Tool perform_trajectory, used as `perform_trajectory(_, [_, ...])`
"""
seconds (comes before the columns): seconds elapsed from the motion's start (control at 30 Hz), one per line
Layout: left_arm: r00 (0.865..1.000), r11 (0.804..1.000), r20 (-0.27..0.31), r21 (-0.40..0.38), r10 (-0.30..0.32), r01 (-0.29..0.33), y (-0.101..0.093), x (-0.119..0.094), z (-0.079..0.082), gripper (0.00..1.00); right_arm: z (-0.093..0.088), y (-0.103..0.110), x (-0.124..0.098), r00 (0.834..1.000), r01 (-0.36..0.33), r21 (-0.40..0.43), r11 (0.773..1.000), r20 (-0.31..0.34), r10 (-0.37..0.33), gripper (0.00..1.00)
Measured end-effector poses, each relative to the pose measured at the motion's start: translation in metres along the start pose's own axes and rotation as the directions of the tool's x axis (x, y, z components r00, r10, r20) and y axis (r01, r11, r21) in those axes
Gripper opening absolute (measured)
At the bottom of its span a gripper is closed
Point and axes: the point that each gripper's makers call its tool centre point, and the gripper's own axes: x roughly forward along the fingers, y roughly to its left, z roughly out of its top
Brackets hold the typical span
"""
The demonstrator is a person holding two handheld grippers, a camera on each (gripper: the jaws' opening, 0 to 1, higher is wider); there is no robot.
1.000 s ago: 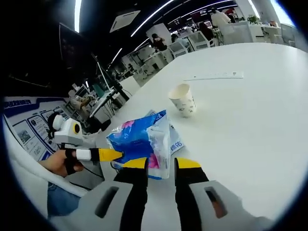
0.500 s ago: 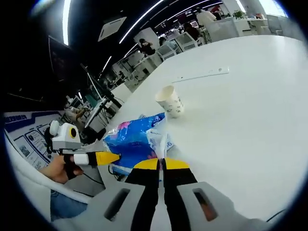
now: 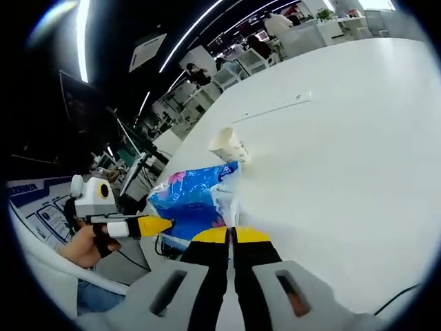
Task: Arrange the tabletop items into an orderly group along one side of the table until the central work area is clear of visible clutter.
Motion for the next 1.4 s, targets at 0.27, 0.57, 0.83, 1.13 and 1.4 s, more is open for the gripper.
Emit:
perform_trajectory(0.27, [0.996,0.995,-0.071,0.089,-0.048,0.054,-0.020,0.027,0.006,0.00,0.008,-0.025,-0.018,0.998,0.053,0.030,0.998,0.042,-0.054,0.00])
perform_trajectory(0.57, [0.988,0.978,-0.130,0.183,-0.079,0.102,-0.039,0.056,0.023,0.00,0.024,-0.047,-0.032,0.992,0.094,0.050,0.994,0.081,-0.098,0.00])
perform_trajectory(0.83, [0.985,0.976,-0.148,0.183,-0.090,0.117,-0.052,0.081,0.037,0.00,0.047,-0.067,-0.038,0.988,0.126,0.026,0.992,0.091,-0.128,0.00])
perform_trajectory(1.13, [0.979,0.956,-0.180,0.258,-0.091,0.136,-0.070,0.114,0.044,0.00,0.062,-0.098,-0.050,0.979,0.175,0.035,0.984,0.098,-0.178,0.00])
perform_trajectory(1.4, [0.973,0.939,-0.210,0.303,-0.101,0.162,-0.084,0.145,0.042,0.02,0.071,-0.130,-0.060,0.968,0.225,0.058,0.973,0.102,-0.230,0.00])
